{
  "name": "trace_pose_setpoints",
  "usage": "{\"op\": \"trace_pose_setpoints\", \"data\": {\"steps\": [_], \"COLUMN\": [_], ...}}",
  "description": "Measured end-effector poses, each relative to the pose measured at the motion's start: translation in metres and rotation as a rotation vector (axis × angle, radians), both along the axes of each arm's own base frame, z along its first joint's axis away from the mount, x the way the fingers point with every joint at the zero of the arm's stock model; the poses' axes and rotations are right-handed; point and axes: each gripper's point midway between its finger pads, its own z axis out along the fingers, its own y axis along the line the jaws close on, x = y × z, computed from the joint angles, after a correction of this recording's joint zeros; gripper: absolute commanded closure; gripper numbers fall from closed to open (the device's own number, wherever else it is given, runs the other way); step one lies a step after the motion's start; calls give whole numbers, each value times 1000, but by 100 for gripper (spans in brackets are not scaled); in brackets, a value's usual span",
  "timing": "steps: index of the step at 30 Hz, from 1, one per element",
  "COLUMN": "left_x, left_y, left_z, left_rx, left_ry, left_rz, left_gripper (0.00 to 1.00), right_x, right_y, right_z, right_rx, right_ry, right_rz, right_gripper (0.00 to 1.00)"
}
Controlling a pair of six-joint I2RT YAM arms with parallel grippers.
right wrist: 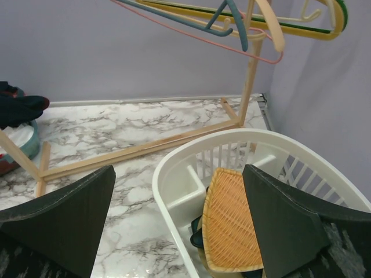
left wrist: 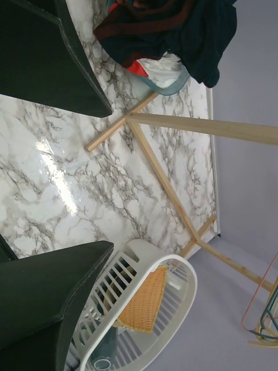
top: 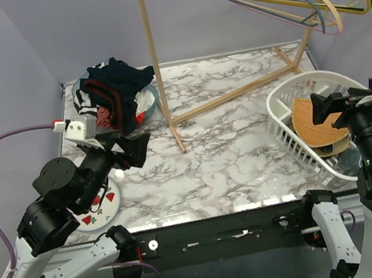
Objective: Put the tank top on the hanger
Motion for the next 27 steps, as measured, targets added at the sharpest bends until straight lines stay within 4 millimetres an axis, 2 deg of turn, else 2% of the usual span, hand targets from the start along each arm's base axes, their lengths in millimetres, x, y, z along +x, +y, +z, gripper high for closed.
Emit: {"op": "trace_pose_setpoints", "data": {"steps": [4, 9, 12, 14, 17, 18, 19, 21, 23, 25, 26, 27], "left_x": [3, 14, 25, 40, 69, 87, 96, 121, 137, 158, 161, 177], "left_y": [-2, -2, -4, -5, 7, 22, 28, 55, 70, 81, 80, 87], "left_z": [-2, -6, -12, -18, -28, -36, -42, -68, -86, -102, -101, -118], "left_rx": [3, 23, 48, 73, 78, 71, 63, 30, -17, -69, -97, -107], "left_ry": [2, 9, 19, 35, 71, 92, 104, 174, 227, 286, 287, 341], "left_rz": [6, 58, 97, 138, 231, 297, 322, 413, 455, 485, 479, 509], "left_gripper": [1, 1, 1, 1, 1, 1, 1, 1, 2, 2, 2, 3], "right_x": [3, 8, 12, 17, 25, 29, 32, 35, 35, 34, 34, 34], "right_y": [14, 56, 81, 93, 102, 105, 107, 109, 111, 113, 114, 114], "right_z": [-2, -14, -32, -51, -74, -86, -96, -109, -126, -137, -144, -147], "right_rx": [-13, -137, -163, -146, -108, -88, -70, -51, -23, -7, 5, 8], "right_ry": [12, 45, 80, 121, 175, 201, 222, 247, 275, 289, 296, 297], "right_rz": [87, 388, 588, 706, 820, 861, 896, 927, 962, 982, 993, 999], "right_gripper": [0, 0, 0, 0, 0, 0, 0, 0, 0, 0, 0, 0]}}
